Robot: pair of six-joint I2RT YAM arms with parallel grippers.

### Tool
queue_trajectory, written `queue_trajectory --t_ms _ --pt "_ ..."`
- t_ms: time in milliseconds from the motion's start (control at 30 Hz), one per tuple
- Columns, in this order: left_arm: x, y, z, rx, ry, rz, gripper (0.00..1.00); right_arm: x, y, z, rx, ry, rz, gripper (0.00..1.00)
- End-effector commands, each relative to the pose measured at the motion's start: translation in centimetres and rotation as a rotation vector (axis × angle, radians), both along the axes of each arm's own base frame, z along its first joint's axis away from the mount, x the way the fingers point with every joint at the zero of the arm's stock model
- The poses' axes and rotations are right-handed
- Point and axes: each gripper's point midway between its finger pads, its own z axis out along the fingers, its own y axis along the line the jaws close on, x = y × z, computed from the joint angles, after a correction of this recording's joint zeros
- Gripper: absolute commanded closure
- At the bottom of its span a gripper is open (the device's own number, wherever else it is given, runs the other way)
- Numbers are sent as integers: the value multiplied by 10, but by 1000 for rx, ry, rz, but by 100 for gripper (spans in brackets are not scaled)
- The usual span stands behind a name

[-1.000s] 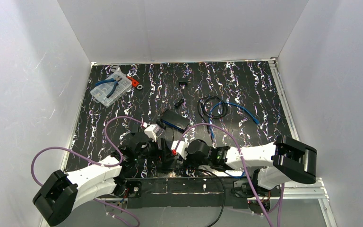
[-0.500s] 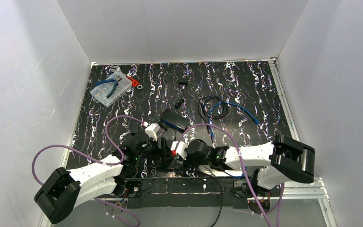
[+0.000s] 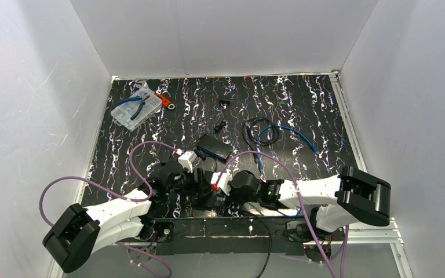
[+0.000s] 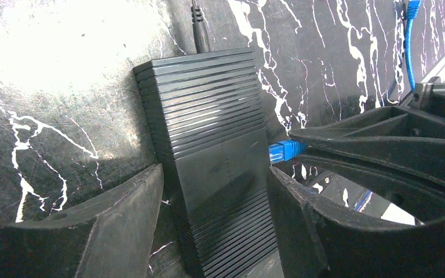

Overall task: Insert the plug into the switch port
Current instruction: Insert the connector into the switch port.

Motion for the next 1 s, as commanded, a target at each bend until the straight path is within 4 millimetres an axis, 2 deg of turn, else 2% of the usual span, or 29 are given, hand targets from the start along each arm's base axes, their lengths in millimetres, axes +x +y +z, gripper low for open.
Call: queue_trajectory --t_ms 0,167,533,967 --pt "-22 2 -9 14 74 -64 37 8 20 38 146 -43 -24 99" --pt "-22 5 -10 25 65 -57 37 8 18 38 137 -35 -28 99" --pt "-22 5 -10 31 68 -65 38 6 24 20 58 13 -24 99" --pt "-21 6 -11 36 67 -60 40 9 16 41 95 -21 -50 99"
